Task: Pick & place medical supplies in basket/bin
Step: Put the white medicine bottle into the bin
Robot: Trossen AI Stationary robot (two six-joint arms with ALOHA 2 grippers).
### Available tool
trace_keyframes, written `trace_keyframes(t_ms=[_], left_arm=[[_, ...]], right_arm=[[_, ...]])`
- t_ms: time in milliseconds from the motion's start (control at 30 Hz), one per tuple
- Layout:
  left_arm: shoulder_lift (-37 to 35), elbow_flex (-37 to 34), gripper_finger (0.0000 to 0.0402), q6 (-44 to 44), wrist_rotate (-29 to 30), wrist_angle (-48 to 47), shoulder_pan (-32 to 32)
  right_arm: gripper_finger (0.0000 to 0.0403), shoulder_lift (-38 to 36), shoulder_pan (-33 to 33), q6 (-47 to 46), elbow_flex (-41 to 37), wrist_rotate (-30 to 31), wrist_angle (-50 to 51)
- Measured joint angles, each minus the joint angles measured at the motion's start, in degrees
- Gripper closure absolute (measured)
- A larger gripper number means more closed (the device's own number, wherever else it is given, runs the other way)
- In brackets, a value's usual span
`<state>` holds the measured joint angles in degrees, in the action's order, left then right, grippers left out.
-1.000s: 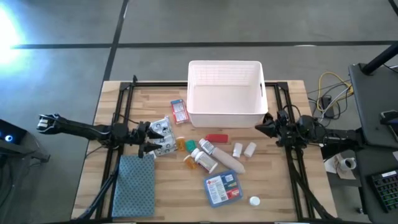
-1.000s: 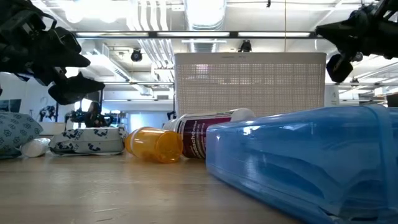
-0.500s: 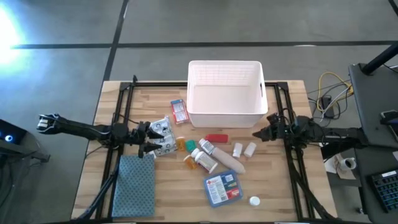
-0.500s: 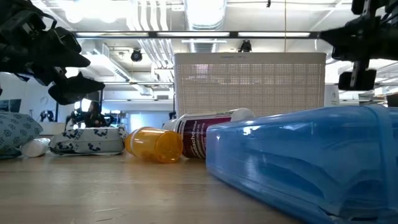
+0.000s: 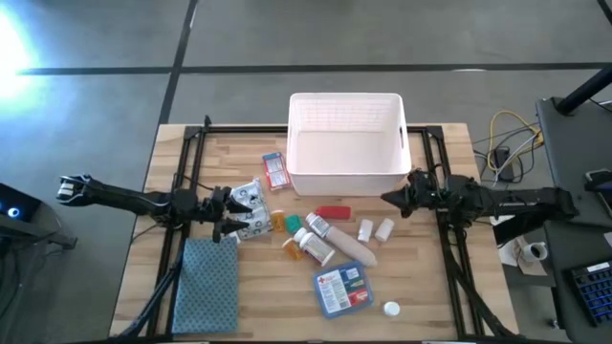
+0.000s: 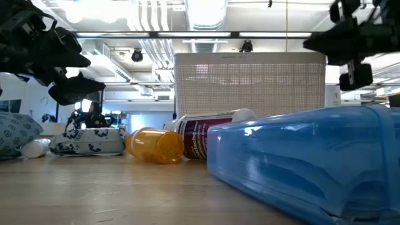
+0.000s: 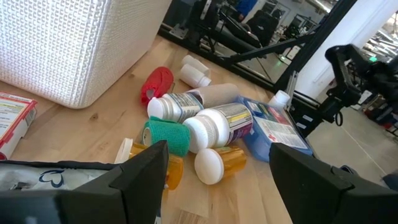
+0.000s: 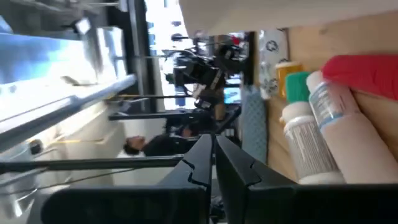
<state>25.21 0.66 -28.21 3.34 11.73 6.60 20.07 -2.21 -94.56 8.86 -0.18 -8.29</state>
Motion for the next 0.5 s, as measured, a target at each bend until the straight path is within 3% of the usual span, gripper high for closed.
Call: trace_keyframes(t_ms=[300,400,500], left_arm=[[0.0,0.0,0.0142,0.0,0.0,0.0,0.0],[0.0,0.0,0.0142,0.0,0.0,0.0,0.0],[0.0,0.0,0.0142,0.0,0.0,0.0,0.0]], right_arm=[[0.0321,21.1,8.8,-6.0,27.1,-7.4,49.7],[0.029,27.9,11.9,-8.5,32.5,-7.4,59.2],[0.0257,33.4,14.3,-10.4,33.7,-7.3,61.3]])
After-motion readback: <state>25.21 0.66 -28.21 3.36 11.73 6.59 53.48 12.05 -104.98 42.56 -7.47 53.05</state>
